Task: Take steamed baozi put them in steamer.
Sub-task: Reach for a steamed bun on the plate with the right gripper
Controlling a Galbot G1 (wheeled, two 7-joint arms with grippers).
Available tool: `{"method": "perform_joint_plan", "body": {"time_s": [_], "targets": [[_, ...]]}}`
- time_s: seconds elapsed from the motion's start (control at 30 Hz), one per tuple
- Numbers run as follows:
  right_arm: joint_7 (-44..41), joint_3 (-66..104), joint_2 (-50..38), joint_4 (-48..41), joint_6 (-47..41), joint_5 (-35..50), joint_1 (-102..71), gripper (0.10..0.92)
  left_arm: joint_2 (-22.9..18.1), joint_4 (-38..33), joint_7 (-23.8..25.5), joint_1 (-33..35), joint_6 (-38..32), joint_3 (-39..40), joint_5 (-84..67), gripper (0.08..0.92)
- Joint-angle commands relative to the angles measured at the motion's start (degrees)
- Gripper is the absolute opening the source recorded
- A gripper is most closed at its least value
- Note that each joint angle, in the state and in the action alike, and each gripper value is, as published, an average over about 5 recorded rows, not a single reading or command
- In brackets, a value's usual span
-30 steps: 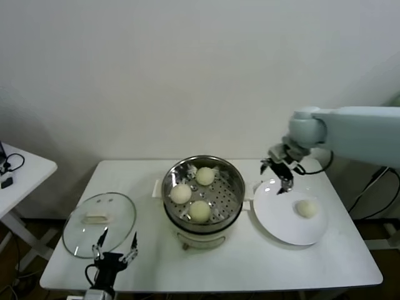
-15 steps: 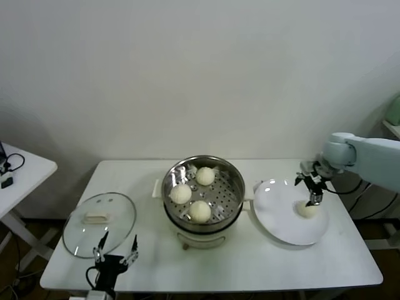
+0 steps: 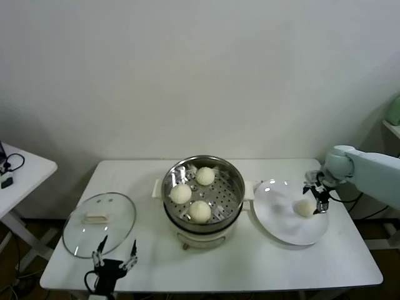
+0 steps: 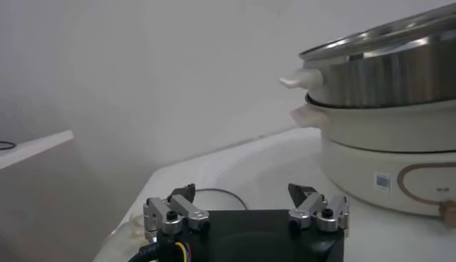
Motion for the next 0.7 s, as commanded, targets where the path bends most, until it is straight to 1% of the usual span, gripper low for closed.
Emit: {"method": "perform_joint_plan", "body": {"time_s": [0.03, 0.2, 0.43, 0.5, 0.7], "targets": [[-0.57, 5.31, 1.57, -5.5, 1.83, -3.27, -6.58, 0.823, -0.78, -0.02, -0.1, 0.29, -0.05, 0.14, 0.55, 0.823], [-0.36, 7.89, 2.58, -7.14, 2.14, -5.35, -8.91, 0.823, -0.81, -0.09, -0.13, 0.34, -0.1, 0.09, 0.63, 0.823], [-0.22, 9.61, 3.22, -7.25, 2.08, -6.44, -10.32, 0.819, -0.75, -0.01, -0.16, 0.31, -0.29, 0.05, 0.7, 0.823], [-0.17, 10.09, 3.27, -7.27, 2.1, -6.71, -10.41, 0.798, -0.72, 0.02, -0.16, 0.29, -0.36, 0.01, 0.69, 0.823], [-0.61, 9.55, 2.51, -6.69, 2.45, -7.49, -8.63, 0.676, -0.73, 0.0, -0.17, 0.27, -0.46, 0.06, 0.66, 0.823]]}}
